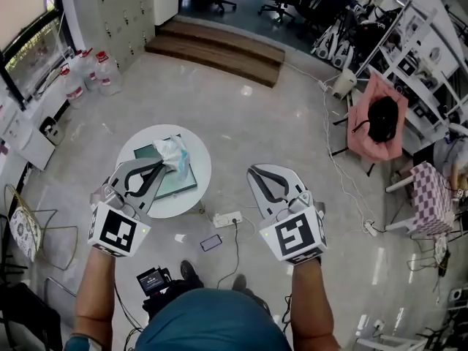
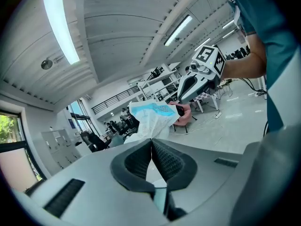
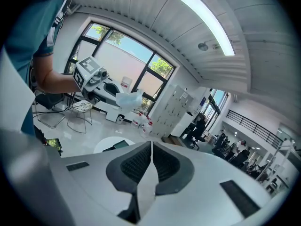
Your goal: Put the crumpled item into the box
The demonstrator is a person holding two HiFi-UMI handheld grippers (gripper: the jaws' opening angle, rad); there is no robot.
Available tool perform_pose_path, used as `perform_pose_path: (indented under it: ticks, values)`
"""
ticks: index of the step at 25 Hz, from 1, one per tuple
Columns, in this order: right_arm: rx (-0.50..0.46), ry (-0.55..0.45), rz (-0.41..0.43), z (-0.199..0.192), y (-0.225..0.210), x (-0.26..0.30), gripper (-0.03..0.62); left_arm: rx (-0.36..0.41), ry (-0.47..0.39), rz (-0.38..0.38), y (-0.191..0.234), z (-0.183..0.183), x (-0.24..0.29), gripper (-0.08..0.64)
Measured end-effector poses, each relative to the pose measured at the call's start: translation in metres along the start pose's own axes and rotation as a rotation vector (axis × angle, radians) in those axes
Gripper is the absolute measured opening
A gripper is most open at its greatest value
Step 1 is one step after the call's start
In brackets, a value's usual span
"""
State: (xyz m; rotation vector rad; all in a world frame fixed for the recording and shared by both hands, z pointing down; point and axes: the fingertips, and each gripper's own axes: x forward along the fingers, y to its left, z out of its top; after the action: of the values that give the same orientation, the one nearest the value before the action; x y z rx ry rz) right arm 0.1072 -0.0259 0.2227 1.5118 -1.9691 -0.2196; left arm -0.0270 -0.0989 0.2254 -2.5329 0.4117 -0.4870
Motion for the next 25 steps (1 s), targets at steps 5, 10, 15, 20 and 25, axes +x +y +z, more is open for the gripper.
perform_pose_path:
  ticks: [5, 10, 15, 20, 25]
  values:
    - [-0.018, 0.020, -0.010, 0.020, 0.000, 0.021, 0.040, -0.009, -0.019, -0.001, 0.030, -0.014, 0.000, 0.020]
    - [-0.028, 0.024, 0.008, 0.014, 0.007, 0.039, 0.040, -0.023, -0.018, 0.023, 0.033, -0.032, 0.000, 0.020]
    - [-0.046, -0.024, 0.065, 0.013, -0.003, 0.064, 0.040, -0.043, 0.035, 0.072, 0.041, -0.044, 0.006, 0.020]
    - [-0.070, -0.087, 0.160, 0.024, -0.010, 0.097, 0.040, -0.057, 0.111, 0.160, 0.060, -0.053, 0.001, 0.020]
    - [-0.105, -0.165, 0.251, 0.034, -0.026, 0.132, 0.040, -0.085, 0.199, 0.257, 0.074, -0.065, 0.002, 0.020]
